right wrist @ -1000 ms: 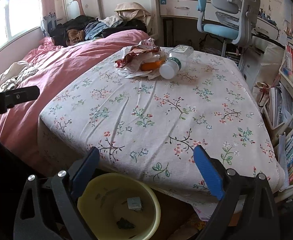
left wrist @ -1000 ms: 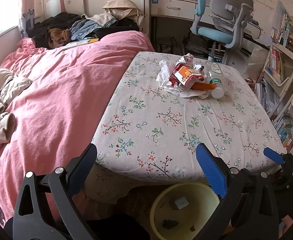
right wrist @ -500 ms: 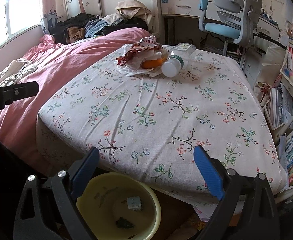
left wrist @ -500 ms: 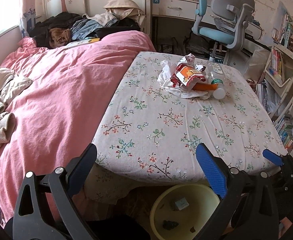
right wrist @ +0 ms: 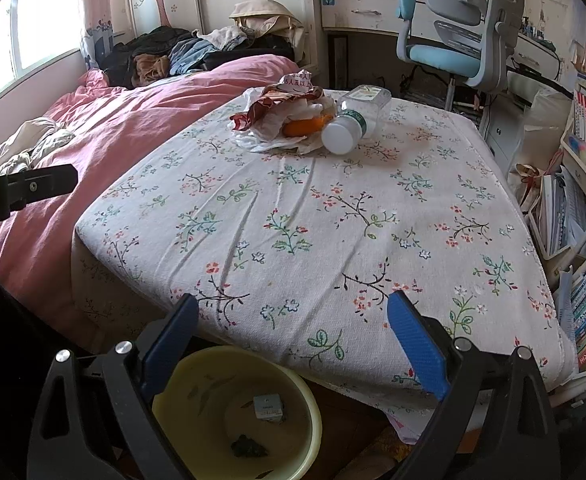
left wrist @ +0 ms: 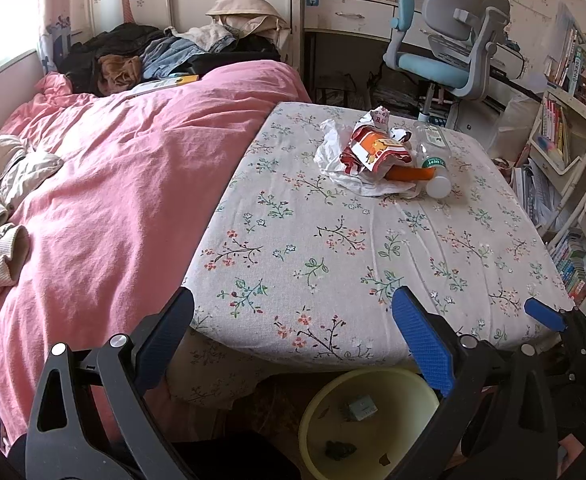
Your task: Collect trash
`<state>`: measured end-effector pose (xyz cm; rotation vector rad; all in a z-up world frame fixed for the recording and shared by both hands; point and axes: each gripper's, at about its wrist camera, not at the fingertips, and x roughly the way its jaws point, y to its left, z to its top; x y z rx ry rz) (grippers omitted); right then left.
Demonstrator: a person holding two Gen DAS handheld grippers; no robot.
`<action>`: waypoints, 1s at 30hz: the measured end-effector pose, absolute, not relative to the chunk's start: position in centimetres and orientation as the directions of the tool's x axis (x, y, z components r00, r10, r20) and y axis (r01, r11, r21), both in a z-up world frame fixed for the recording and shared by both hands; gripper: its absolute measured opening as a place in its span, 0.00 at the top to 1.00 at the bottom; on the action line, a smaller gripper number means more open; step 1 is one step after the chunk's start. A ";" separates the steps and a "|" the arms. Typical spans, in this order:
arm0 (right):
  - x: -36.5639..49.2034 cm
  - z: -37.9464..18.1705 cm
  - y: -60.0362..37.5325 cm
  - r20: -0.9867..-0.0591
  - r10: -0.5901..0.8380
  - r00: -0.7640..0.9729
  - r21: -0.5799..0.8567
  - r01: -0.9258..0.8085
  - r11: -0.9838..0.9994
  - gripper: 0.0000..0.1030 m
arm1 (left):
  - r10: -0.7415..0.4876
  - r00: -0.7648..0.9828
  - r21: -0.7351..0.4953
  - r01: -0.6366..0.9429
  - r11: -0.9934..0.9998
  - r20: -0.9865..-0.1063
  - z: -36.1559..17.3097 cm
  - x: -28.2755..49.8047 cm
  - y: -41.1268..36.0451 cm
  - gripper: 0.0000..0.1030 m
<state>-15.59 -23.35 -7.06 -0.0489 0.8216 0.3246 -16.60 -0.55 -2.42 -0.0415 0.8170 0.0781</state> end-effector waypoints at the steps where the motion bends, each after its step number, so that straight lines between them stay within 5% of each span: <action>1: -15.6 -7.1 -23.3 -0.726 0.265 0.635 0.082 -0.303 0.950 0.12 | 0.053 0.681 -0.007 -0.085 0.996 -0.730 -2.4 -16.6 -0.6 0.07; 30: -15.2 -7.3 -23.2 -0.730 0.263 0.630 0.081 -0.303 0.950 0.12 | 0.047 0.674 -0.007 -0.077 0.997 -0.737 -2.8 -16.3 -0.8 0.07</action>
